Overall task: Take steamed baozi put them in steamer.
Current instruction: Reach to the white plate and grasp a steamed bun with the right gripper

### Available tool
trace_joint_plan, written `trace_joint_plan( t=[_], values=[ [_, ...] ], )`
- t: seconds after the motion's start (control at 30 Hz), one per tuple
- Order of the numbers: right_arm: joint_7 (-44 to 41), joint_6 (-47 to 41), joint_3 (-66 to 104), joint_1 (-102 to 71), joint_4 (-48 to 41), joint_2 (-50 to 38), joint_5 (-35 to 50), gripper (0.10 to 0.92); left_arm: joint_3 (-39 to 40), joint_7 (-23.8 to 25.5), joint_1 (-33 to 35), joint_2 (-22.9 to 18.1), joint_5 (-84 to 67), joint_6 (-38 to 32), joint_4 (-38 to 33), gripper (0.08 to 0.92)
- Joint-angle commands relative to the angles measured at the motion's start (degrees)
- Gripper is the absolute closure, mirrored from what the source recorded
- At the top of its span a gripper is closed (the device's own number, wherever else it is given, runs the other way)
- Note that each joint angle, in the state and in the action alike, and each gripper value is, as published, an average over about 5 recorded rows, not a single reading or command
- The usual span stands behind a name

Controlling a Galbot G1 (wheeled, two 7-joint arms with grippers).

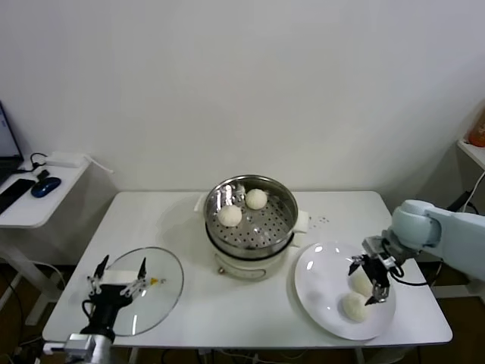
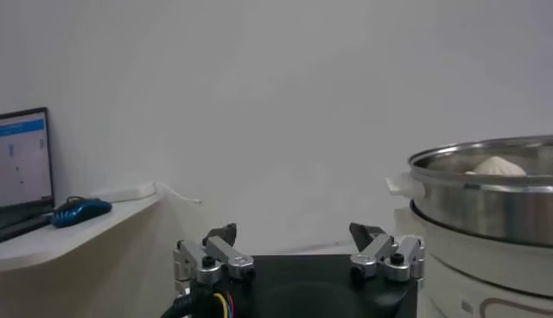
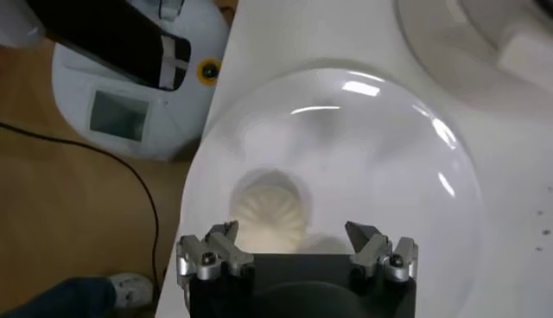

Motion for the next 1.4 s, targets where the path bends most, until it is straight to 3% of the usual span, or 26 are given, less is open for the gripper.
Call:
trace_joint_plan(
  t=[0.03, 1.2, 1.4],
  values=[
    [0.1, 0.3, 6.1, -10.2, -0.7, -1.5, -4.9, 0.203, 0.0, 0.0, 0.0, -0.1, 0.0, -0.1, 0.4, 0.177],
    [0.3, -0.2, 8.0, -13.5, -4.7, 3.1, -6.0, 0.203, 0.0, -0.1, -0.6, -0.3, -0.1, -0.1, 1.1, 0.177],
    [0.2, -0.1, 8.2, -13.5, -4.7, 3.1, -6.2, 0.249, 0.1, -0.1, -0.8, -0.4, -0.1, 0.0, 1.2, 0.177]
  ],
)
